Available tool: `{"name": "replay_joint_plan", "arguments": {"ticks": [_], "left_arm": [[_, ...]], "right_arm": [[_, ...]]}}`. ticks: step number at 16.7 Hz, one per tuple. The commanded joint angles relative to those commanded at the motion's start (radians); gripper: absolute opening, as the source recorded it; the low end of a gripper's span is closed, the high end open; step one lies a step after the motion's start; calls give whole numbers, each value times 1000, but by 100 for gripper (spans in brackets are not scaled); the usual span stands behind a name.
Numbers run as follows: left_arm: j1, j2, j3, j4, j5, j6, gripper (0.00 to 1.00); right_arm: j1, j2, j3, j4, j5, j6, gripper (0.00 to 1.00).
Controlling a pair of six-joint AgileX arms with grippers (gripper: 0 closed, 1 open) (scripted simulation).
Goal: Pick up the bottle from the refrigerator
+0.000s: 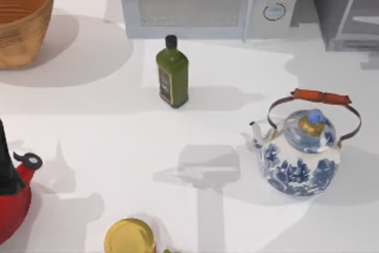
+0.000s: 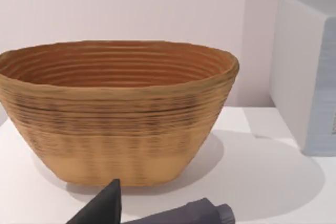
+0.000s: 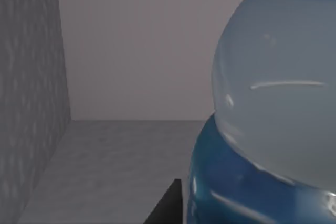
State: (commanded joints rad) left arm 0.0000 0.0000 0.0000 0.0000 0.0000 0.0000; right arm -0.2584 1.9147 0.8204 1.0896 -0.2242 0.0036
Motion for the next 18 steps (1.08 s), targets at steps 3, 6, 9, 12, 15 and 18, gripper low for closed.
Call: {"name": "replay_joint_plan", "arguments": {"ticks": [3, 6, 9, 12, 15, 18], "left_arm": [[0, 0, 0, 0, 0, 0, 100], [0, 0, 0, 0, 0, 0, 100], [0, 0, 0, 0, 0, 0, 100], [0, 0, 0, 0, 0, 0, 100], [0, 0, 0, 0, 0, 0, 100], [0, 0, 0, 0, 0, 0, 100]], "right_arm": [[7, -5, -2, -9, 2, 2, 0], [20, -100, -45, -66, 14, 1, 0], [44, -290, -125, -172, 35, -1, 0], [77, -562, -233, -314, 65, -2, 0], [116, -879, -359, -480, 99, -4, 0], [157, -1206, -491, -655, 134, -4, 0]]}}
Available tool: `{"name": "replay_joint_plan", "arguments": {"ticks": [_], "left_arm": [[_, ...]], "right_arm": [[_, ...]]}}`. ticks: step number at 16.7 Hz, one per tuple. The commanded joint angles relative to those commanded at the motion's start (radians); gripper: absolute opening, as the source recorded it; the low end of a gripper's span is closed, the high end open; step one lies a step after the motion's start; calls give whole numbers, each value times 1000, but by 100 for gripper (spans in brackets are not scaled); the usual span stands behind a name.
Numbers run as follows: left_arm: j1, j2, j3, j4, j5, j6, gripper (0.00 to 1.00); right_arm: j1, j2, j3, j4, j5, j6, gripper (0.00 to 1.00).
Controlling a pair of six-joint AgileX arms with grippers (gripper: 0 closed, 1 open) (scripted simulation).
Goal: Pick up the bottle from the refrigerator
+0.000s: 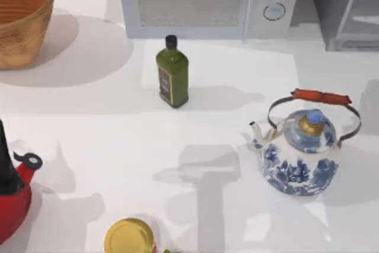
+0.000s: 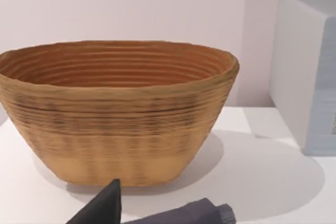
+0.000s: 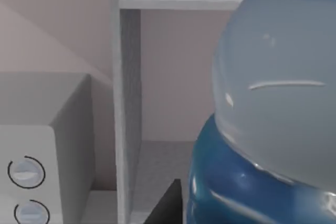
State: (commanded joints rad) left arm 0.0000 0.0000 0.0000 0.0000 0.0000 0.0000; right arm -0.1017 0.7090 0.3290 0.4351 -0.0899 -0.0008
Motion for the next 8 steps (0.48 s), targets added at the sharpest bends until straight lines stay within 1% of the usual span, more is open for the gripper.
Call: {"name": "replay_joint_plan", "arguments": {"ticks": [4, 8], "left_arm": [[0, 0, 0, 0, 0, 0, 100], [0, 0, 0, 0, 0, 0, 100]], "right_arm": [[50, -385, -163, -215, 45, 0, 0], [88, -631, -283, -375, 77, 0, 0]]}}
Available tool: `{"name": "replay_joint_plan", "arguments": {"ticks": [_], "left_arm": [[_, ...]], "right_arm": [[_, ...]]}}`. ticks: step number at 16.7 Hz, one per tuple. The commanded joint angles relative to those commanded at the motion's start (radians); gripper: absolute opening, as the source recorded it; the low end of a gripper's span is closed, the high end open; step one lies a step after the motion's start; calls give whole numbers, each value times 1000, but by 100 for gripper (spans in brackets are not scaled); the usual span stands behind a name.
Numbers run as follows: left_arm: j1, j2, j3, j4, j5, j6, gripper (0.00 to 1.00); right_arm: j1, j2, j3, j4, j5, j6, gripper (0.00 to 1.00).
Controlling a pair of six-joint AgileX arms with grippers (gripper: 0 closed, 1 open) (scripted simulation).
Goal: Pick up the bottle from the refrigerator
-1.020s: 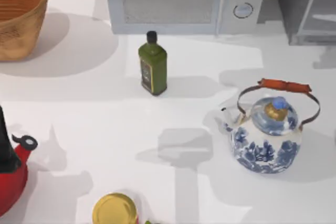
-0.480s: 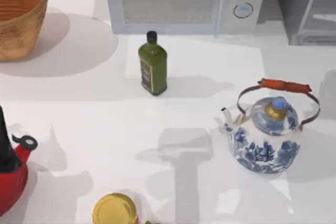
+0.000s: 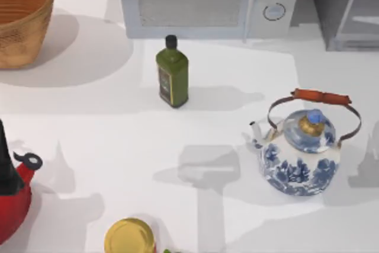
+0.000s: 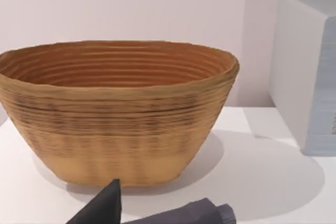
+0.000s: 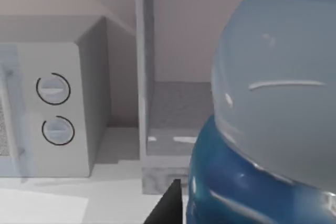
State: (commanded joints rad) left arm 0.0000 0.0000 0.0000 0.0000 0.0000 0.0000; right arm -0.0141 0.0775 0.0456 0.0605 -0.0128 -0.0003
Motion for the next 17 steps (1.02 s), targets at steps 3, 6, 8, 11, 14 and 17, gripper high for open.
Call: {"name": "replay_joint_plan", "arguments": {"ticks": [3, 6, 8, 11, 14, 17], "left_arm": [[0, 0, 0, 0, 0, 0, 100], [0, 0, 0, 0, 0, 0, 100], [0, 0, 0, 0, 0, 0, 100], [0, 0, 0, 0, 0, 0, 100], [0, 0, 0, 0, 0, 0, 100], [0, 0, 0, 0, 0, 0, 100]], "right_arm": [[13, -74, -43, -57, 12, 0, 0], [14, -77, -46, -60, 13, 0, 0], [11, -73, -44, -59, 11, 2, 0], [-4, -79, -35, -49, 0, -23, 0], [-73, -108, 7, -2, -50, -139, 0], [-188, -156, 77, 76, -134, -334, 0]]}}
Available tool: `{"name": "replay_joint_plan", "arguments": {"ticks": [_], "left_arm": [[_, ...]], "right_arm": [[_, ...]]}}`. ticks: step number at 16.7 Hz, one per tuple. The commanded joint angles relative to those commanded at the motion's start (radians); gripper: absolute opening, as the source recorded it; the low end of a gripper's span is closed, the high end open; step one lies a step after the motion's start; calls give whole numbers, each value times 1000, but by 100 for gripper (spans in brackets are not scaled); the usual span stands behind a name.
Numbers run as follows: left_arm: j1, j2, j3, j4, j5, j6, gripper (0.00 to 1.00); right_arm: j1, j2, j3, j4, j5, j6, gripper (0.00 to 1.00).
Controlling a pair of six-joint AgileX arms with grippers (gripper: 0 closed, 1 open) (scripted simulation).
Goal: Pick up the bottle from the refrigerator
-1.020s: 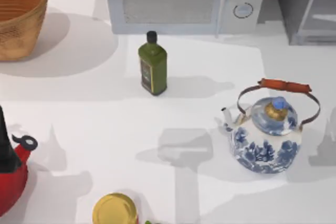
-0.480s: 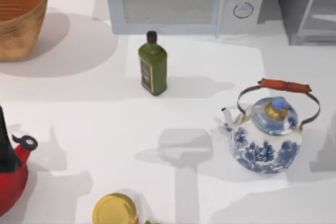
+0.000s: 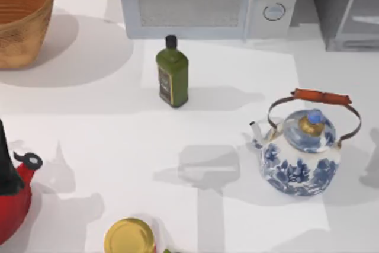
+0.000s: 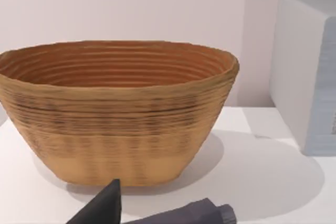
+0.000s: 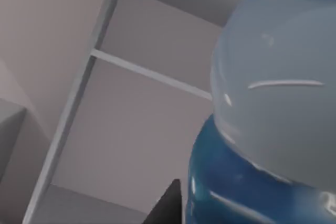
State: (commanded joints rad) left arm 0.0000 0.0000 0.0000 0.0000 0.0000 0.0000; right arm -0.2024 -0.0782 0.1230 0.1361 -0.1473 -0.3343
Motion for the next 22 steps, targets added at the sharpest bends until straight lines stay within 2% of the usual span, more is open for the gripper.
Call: {"name": "replay_joint_plan", "arguments": {"ticks": [5, 17, 22], "left_arm": [[0, 0, 0, 0, 0, 0, 100], [0, 0, 0, 0, 0, 0, 100], [0, 0, 0, 0, 0, 0, 100]], "right_arm": [[-270, -112, 163, 181, -197, -461, 0], [-1070, -461, 655, 716, -778, -1854, 0], [-1353, -595, 837, 909, -985, -2354, 0]]}}
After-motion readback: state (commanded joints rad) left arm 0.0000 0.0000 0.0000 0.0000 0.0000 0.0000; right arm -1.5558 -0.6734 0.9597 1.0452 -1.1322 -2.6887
